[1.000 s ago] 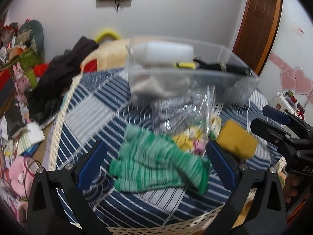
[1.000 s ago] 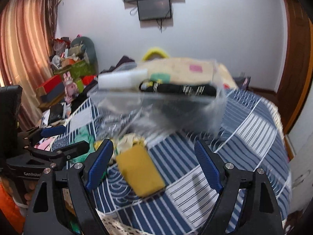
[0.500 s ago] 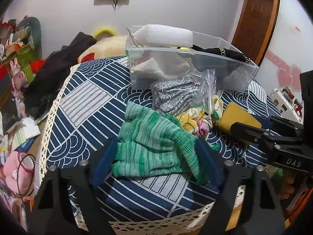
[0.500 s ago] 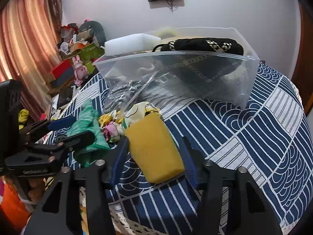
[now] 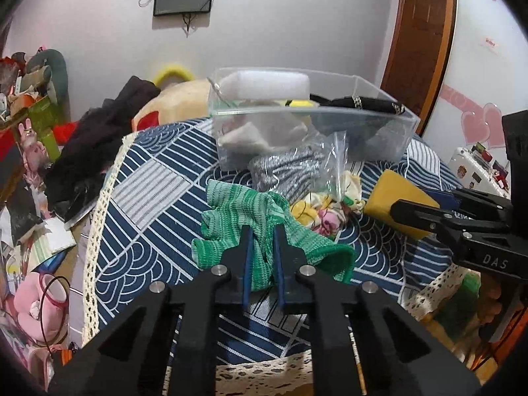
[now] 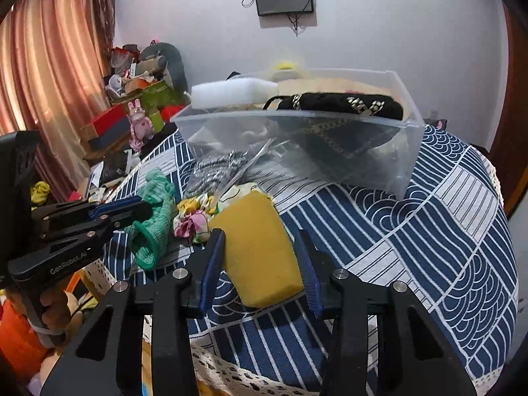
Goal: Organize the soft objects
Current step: 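Grasp the green knit glove with the left tool while the right tool grasps the yellow sponge, then carry the glove and sponge into the box and open both tools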
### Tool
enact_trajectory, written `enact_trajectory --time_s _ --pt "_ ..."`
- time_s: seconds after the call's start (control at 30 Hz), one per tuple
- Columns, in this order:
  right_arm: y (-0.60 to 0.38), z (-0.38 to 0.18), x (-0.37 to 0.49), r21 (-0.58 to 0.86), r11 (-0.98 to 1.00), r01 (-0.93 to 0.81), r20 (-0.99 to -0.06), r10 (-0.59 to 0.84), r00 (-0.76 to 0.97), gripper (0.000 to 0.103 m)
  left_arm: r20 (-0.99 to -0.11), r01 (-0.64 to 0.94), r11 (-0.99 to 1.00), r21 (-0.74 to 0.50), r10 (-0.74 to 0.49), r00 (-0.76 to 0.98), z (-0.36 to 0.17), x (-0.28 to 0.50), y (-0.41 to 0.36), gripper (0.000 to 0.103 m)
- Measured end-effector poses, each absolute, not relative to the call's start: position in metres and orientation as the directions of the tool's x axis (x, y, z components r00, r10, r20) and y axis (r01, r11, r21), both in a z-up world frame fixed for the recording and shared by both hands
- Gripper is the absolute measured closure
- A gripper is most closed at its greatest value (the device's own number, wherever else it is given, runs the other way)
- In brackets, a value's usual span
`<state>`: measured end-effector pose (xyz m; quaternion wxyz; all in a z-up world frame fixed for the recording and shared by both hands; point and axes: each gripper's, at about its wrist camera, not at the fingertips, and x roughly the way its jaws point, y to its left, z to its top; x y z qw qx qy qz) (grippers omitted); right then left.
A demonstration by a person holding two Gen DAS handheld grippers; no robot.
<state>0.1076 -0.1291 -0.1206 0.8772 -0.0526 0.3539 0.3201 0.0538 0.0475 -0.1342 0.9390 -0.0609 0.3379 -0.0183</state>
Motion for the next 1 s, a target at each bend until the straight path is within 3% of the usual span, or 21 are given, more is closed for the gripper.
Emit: enact_trajectory --time_s 0.67,1.0 --pt "-0.153 -0.052 0.120 0.094 0.849 -0.520 -0.480 0.496 0.724 0.063 -0.442 0.024 0.993 -0.116 -0.073 0.894 -0.050 0.076 0.041 0.094" --pt "-0.148 -0.031 0.146 0.083 0.873 -0.481 -0.403 0.471 0.784 0.063 -0.414 0.037 0.992 -0.121 -0.085 0.906 -0.031 0.124 0.040 0.093"
